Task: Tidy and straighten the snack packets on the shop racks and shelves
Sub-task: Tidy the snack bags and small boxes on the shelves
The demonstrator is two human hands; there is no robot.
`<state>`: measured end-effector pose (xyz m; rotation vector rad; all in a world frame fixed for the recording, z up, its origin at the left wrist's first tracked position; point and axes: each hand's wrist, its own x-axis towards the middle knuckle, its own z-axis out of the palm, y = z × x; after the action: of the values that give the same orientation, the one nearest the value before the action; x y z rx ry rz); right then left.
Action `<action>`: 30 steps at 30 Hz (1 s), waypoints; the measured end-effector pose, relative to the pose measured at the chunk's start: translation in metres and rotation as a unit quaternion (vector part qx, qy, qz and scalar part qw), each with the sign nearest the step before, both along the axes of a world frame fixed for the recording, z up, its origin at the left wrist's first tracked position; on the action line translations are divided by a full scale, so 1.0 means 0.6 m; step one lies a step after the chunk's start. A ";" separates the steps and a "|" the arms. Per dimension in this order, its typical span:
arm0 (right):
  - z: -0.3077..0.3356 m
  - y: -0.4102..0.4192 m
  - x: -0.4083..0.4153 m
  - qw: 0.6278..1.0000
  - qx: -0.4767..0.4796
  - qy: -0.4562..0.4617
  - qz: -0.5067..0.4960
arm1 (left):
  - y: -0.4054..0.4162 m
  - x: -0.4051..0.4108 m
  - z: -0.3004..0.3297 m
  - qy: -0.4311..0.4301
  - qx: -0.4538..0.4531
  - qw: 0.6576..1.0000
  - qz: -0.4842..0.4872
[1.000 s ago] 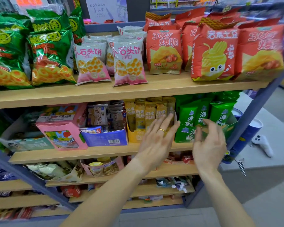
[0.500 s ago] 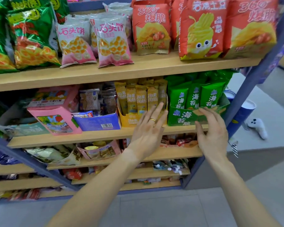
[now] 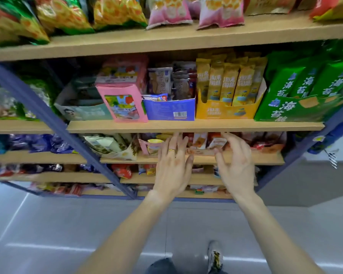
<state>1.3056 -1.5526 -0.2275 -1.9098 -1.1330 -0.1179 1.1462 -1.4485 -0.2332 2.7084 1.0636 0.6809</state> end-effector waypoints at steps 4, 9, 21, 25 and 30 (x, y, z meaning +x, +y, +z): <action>-0.026 0.053 -0.127 0.999 -0.015 0.012 0.047 | 0.043 -0.128 -0.026 -0.003 -0.020 0.999 0.038; -0.044 0.103 -0.238 0.996 -0.039 0.013 0.084 | 0.083 -0.247 -0.056 0.010 -0.024 0.993 0.111; -0.062 0.151 -0.311 0.985 -0.083 0.023 0.151 | 0.144 -0.353 -0.069 0.073 -0.062 0.968 0.231; -0.071 0.130 -0.270 0.986 -0.101 0.046 0.123 | 0.133 -0.318 -0.067 0.096 -0.083 0.965 0.231; -0.085 0.102 -0.196 0.985 -0.124 0.062 0.102 | 0.107 -0.240 -0.073 0.078 -0.122 0.965 0.220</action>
<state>1.1880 -1.4915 -0.2787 -1.9717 -1.2974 0.2623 1.0024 -1.3845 -0.2773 2.3634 1.6924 0.3595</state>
